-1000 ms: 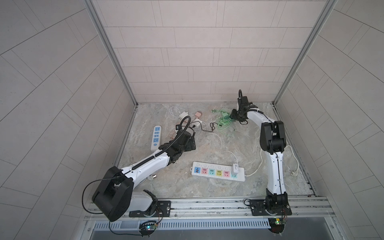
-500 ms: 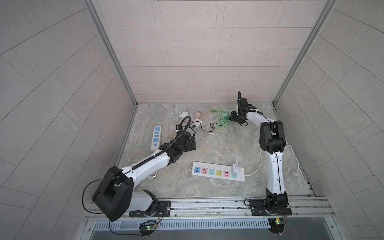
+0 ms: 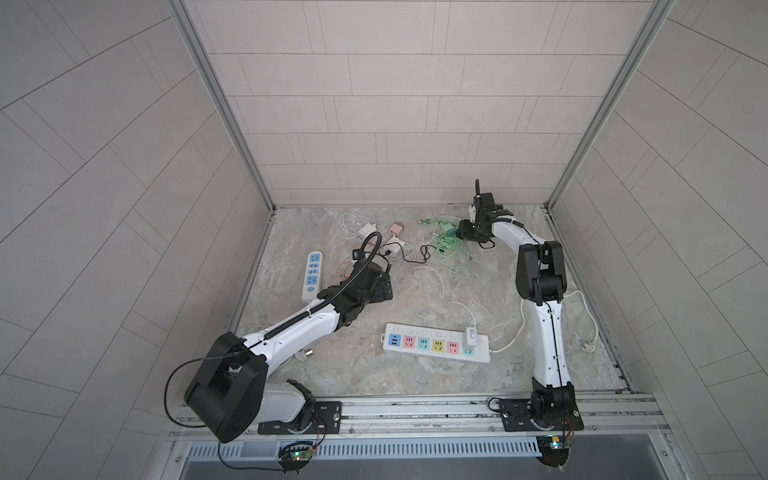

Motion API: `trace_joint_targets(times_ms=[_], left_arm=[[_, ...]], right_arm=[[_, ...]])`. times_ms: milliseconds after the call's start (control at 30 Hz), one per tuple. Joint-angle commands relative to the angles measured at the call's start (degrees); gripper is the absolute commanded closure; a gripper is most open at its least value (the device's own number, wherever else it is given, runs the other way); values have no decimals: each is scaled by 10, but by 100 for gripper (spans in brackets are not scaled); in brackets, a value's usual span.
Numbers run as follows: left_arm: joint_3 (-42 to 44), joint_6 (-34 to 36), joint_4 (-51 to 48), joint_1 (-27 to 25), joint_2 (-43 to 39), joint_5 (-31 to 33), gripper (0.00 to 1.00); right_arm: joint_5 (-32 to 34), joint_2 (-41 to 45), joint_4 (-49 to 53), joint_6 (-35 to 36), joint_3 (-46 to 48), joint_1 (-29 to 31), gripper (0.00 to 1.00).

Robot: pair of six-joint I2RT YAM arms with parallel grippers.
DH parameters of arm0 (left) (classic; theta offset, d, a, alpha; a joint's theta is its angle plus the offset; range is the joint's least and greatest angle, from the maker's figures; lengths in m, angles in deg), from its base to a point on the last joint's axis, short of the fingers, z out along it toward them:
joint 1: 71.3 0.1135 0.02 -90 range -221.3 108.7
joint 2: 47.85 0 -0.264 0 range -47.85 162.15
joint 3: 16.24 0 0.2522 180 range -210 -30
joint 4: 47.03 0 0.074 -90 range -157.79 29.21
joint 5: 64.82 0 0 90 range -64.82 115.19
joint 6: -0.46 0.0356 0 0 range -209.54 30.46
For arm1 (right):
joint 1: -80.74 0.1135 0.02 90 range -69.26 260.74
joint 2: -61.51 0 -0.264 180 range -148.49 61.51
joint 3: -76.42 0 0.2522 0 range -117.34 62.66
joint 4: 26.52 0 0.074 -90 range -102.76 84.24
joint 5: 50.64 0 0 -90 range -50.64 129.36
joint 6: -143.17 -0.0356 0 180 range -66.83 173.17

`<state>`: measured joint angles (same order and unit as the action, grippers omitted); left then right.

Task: Insert the plug
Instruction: 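Move the right gripper over the pale green chargers farther from the robot, then close the right gripper on a pale green charger and lift it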

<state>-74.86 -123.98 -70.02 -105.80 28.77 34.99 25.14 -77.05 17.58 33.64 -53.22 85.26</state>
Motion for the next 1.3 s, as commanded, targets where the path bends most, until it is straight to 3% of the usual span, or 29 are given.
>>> trace_joint_targets(times_ms=[0,200,367,467,700,933,1033,1167,1267], left_arm=[[-15,4,8,3,5,-5,0],[-15,4,12,3,2,-9,0],[-19,7,16,3,4,-16,0],[-20,12,20,3,5,-21,0],[-39,39,30,2,12,-70,0],[-74,77,33,-14,26,-127,0],[-89,108,34,-21,31,-158,0],[-103,138,36,-26,34,-179,0],[-110,142,43,-26,33,-189,0]], right_arm=[[-1,-12,23,34,-15,4,41],[-18,-11,33,45,-23,8,51],[-34,11,39,37,7,7,73],[-31,47,38,22,53,6,78],[-57,197,-67,-31,270,6,80],[-116,310,-133,-71,423,11,80],[-138,355,-109,-77,451,10,80],[-75,427,-2,-58,441,11,81],[-76,486,33,-45,442,10,81]])
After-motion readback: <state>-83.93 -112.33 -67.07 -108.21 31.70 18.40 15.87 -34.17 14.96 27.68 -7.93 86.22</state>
